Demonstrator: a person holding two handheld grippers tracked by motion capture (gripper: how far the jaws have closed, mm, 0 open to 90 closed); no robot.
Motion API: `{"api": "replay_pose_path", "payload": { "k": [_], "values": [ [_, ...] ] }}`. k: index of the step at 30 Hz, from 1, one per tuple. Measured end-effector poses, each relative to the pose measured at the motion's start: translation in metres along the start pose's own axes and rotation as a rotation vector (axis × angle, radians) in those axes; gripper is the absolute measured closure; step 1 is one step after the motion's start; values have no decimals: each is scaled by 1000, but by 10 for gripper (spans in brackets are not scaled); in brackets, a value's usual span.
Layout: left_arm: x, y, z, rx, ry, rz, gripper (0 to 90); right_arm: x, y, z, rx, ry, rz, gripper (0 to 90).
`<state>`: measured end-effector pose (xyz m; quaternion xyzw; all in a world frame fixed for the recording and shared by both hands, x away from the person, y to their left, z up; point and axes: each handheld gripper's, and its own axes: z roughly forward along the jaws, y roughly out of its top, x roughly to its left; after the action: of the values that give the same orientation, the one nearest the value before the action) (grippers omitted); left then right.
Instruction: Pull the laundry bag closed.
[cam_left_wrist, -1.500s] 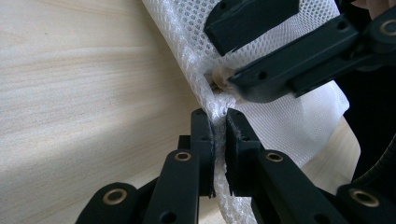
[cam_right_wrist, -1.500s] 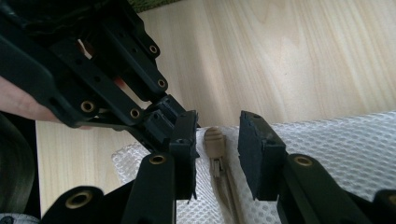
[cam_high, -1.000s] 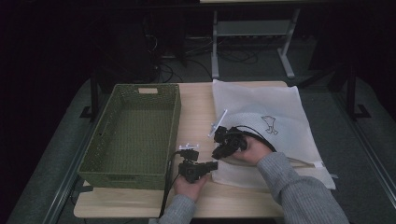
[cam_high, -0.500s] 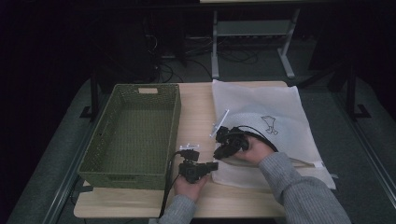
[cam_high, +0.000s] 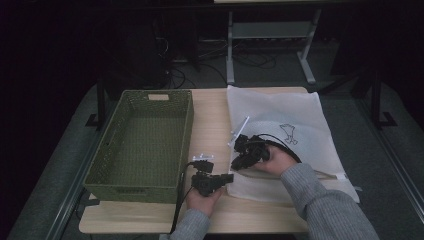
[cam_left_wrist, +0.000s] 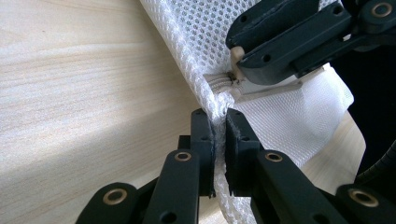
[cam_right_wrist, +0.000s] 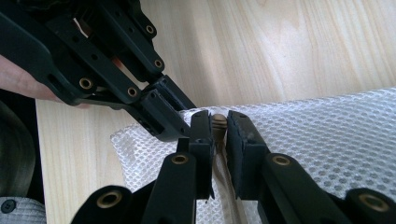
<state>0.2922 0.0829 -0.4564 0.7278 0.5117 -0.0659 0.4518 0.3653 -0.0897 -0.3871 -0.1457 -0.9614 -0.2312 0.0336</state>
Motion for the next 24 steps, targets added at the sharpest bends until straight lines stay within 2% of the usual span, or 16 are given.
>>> {"api": "replay_pose_path", "payload": {
  "k": [24],
  "values": [
    [-2,1,-1,4,10,11,835,-3,-17,-9,-21,3,25,795]
  ]
}}
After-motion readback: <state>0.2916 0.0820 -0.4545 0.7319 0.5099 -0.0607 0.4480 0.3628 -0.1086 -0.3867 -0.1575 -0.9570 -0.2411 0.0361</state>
